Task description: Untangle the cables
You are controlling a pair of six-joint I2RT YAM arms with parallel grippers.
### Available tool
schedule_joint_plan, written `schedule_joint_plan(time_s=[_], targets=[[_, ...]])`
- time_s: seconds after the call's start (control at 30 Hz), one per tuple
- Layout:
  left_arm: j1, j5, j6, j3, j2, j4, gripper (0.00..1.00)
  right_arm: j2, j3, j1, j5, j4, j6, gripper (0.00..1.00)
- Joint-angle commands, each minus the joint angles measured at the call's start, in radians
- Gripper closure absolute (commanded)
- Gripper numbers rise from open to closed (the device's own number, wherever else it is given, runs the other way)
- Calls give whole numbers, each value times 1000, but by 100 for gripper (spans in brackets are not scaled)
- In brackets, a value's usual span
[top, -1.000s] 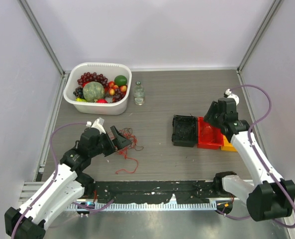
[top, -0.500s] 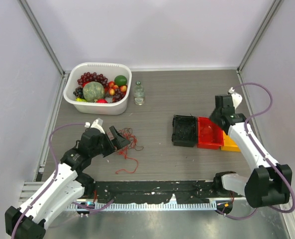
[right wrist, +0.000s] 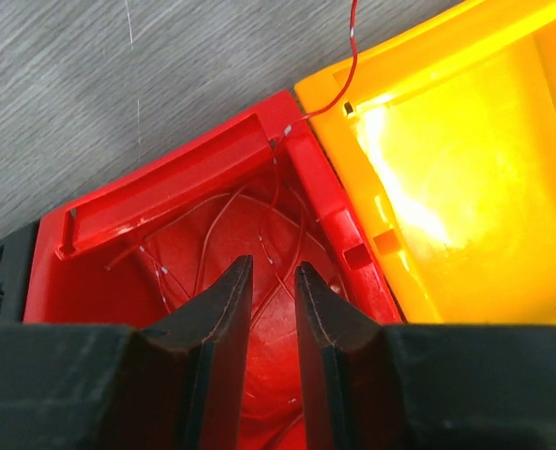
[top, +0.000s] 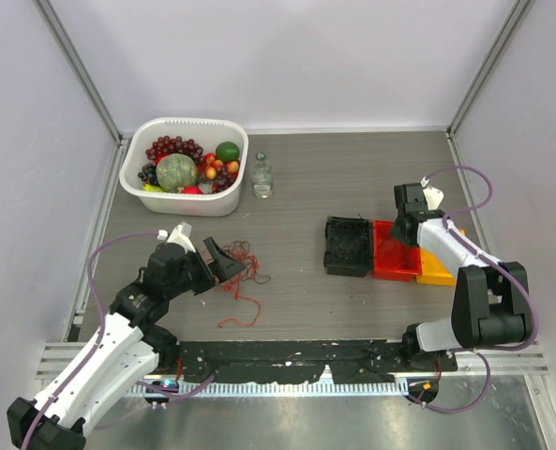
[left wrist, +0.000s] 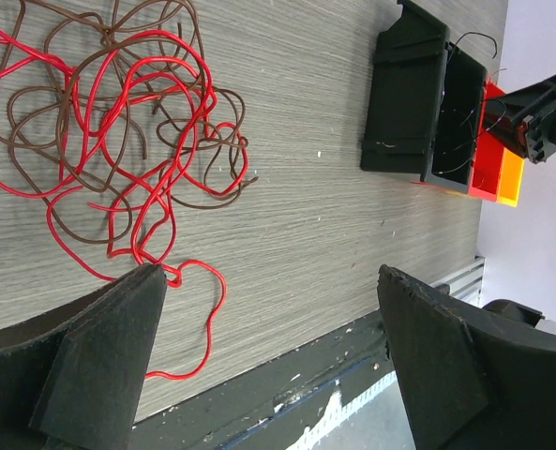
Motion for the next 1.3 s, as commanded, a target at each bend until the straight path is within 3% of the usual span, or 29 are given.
schedule_joint_plan(time_s=[0.0,0.43,0.67,0.9,1.07,1.27], targets=[[3,19,19,-1,6,25,0,10,-4,1,70,90,1,69],[3,22,35,15,28,28,0,130,10,1,90,156,-1,70],[3,30,33,16,49,45,0,56,7,5,75,127,-10,99],[3,40,30,10,75,78,0,-91,-12,47,21,37,-21,99],[2,54,28,10,106,106,0,-188,-64,50,-177,7,19,99],[2,60,28,10,102,98,1,-196,-154,48,-419,21,134,99]])
